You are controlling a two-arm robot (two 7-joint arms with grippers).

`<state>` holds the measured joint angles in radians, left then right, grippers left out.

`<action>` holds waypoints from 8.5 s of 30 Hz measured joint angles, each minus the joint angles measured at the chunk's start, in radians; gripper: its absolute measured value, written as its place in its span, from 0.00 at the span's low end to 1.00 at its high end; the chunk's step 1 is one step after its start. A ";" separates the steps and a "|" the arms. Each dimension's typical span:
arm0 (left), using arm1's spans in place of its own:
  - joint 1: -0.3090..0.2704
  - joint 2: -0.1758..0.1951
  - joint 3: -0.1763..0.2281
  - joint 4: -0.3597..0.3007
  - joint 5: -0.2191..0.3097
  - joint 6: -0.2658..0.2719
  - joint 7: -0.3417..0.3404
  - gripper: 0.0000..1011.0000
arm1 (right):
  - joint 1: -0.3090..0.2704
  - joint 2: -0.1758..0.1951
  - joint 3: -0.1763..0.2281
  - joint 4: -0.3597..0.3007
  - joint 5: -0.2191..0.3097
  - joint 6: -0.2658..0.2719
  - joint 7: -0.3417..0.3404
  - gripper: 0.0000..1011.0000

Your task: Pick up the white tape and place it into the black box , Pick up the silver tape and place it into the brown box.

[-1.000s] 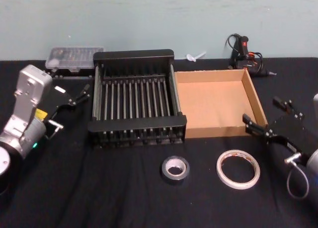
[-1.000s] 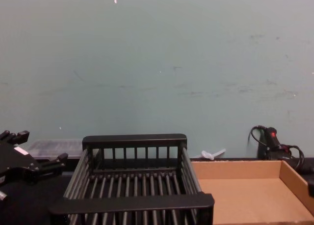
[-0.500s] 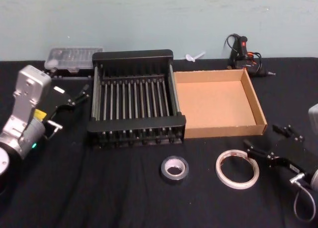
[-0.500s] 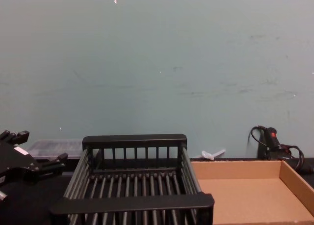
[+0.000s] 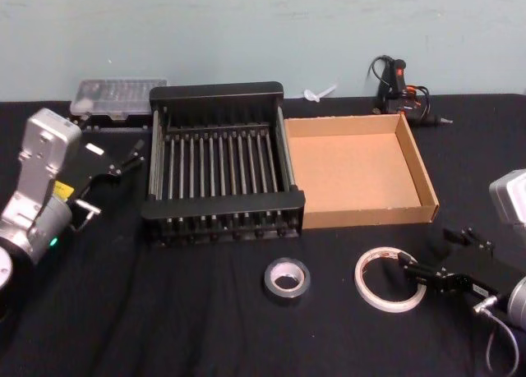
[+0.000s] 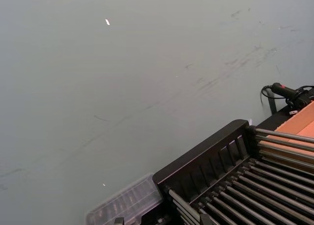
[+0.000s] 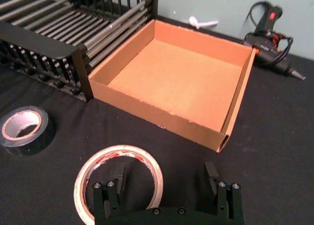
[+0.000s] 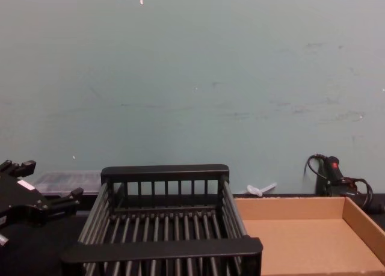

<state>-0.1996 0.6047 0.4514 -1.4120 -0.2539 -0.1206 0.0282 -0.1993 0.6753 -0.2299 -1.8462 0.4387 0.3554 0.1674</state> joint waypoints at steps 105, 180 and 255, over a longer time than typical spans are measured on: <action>0.000 0.000 0.000 0.000 0.000 0.000 0.000 0.99 | 0.115 -0.120 -0.013 0.100 -0.176 0.165 0.151 0.89; 0.000 0.000 0.000 0.000 0.000 0.000 0.000 0.99 | 0.278 -0.146 0.044 0.121 -0.195 -0.017 0.160 0.09; 0.000 0.000 0.000 0.000 0.000 0.000 0.000 0.99 | 0.868 -0.526 -0.310 0.897 -0.296 -0.373 0.324 0.44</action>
<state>-0.1995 0.6047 0.4514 -1.4119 -0.2539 -0.1205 0.0283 0.6687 0.1489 -0.5404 -0.9492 0.1424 -0.0175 0.4913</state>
